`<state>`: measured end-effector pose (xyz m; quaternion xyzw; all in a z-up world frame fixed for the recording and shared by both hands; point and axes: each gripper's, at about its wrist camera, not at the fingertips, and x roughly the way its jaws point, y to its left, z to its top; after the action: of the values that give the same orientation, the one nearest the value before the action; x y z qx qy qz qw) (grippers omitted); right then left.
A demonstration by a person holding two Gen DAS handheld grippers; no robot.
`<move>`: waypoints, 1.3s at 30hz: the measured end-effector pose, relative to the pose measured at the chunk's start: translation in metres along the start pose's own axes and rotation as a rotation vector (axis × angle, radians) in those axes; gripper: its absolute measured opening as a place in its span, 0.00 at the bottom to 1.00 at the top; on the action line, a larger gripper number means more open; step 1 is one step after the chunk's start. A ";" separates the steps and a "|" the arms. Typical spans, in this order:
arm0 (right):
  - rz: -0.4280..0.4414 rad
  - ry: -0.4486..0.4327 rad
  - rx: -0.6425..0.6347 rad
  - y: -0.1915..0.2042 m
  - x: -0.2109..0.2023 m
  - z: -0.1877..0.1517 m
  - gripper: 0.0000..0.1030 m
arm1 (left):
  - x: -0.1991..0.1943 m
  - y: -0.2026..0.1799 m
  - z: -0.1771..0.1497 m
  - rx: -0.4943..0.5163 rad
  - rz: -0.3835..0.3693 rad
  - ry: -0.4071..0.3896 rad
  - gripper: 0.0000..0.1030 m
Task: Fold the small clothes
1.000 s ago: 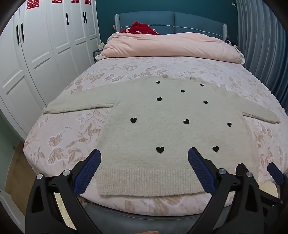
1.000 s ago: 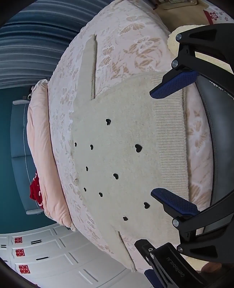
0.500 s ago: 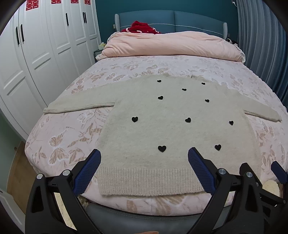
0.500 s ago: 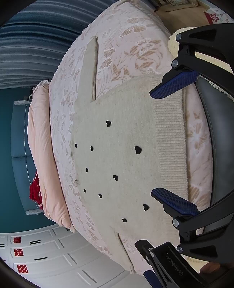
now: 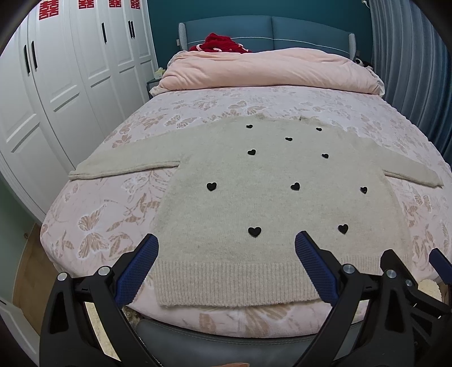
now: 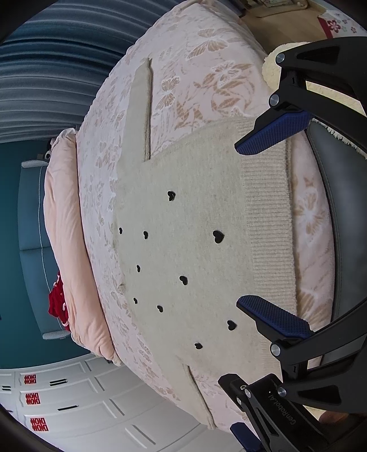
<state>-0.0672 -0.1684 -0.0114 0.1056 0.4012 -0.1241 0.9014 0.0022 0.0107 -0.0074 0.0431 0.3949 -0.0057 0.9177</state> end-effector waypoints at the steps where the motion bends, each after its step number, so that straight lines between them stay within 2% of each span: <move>1: 0.000 0.001 0.002 0.000 0.000 0.000 0.95 | 0.000 0.000 0.000 0.001 0.000 0.000 0.92; 39: -0.008 0.005 0.002 -0.003 0.002 -0.003 0.95 | 0.000 -0.002 -0.001 0.004 0.004 0.000 0.92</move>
<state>-0.0686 -0.1708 -0.0152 0.1050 0.4036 -0.1278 0.8999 0.0017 0.0091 -0.0083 0.0457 0.3949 -0.0048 0.9176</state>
